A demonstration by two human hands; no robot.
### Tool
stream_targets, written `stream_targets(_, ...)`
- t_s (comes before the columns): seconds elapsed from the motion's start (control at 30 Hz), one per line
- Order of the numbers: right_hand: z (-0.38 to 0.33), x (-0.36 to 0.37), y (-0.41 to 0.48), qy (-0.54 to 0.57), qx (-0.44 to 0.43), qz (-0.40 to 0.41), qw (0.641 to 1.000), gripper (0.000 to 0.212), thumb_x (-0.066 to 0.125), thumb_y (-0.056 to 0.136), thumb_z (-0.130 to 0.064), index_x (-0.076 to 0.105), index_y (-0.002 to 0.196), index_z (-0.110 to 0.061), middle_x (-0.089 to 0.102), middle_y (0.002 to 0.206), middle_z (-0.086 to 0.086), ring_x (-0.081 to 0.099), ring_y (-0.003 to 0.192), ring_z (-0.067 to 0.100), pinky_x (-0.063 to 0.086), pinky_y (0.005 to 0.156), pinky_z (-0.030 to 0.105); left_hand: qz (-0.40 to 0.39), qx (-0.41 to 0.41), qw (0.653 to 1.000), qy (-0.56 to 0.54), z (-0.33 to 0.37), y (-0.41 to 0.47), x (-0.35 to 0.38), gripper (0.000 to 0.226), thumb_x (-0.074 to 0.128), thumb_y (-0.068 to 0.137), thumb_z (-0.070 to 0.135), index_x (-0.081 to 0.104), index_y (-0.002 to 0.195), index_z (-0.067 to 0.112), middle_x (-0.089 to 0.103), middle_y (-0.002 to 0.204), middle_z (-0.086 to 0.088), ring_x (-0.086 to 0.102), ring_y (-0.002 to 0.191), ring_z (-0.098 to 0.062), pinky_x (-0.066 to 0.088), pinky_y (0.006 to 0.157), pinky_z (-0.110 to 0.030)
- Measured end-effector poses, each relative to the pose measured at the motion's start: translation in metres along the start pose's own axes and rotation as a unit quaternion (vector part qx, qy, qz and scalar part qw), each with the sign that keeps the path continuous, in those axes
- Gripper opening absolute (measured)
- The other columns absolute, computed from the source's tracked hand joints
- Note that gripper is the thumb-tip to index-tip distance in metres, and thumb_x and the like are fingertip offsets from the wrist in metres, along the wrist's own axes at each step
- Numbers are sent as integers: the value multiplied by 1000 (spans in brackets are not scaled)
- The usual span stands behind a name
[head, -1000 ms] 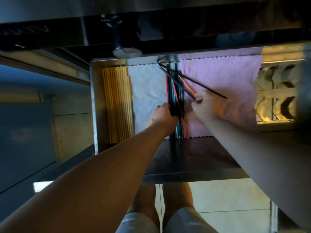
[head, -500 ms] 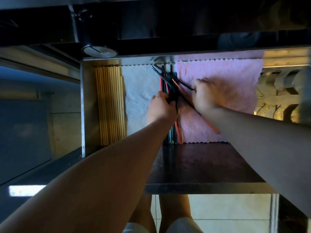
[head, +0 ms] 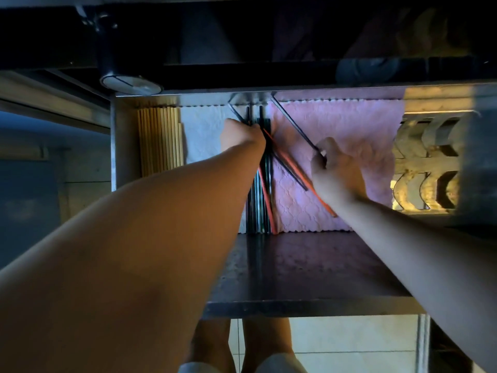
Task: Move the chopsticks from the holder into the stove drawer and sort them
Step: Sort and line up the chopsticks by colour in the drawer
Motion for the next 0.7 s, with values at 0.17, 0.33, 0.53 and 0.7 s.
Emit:
stream_targets(0.17, 1, 5, -6, 60, -1, -4, 998, 19, 39, 97, -11, 52, 111, -11, 53, 68, 6, 50, 58, 29, 32, 48, 31, -9, -40, 998, -49, 6, -5, -7, 12, 44, 100, 17, 54, 98, 10, 60, 88, -4, 55, 73, -19, 44, 63, -28)
stream_targets(0.33, 4, 6, -7, 132, 43, -19, 990, 13, 41, 96, -12, 46, 84, -9, 44, 62, 1, 41, 53, 15, 28, 46, 29, -19, -41, 991, -127, -6, -9, -16, 38, 29, 107, 25, 56, 123, 3, 67, 105, -12, 68, 94, -29, 54, 86, -38)
stream_targets(0.53, -2, 19, -8, 154, 89, -47, 983, 21, 47, 91, -12, 46, 70, -13, 42, 56, -2, 39, 49, 15, 26, 42, 23, -43, -81, 989, -114, -40, -13, -27, 28, 42, 100, 24, 63, 88, 10, 50, 66, -2, 34, 41, -16, 28, 41, -22)
stream_targets(0.7, -12, 32, -15, 190, 111, -45, 975, 33, 47, 92, -11, 37, 61, -17, 35, 54, -2, 33, 47, 12, 23, 42, 21, -58, 7, 998, 5, -45, -23, -18, 15, 66, 85, 18, 69, 71, 16, 53, 57, -5, 49, 53, -23, 38, 48, -24)
Point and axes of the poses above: each hand's wrist, its own y-axis towards the middle knuckle, its own x-axis out of the palm, z = x × y, the point moved 8 cm from there along y, towards the middle knuckle
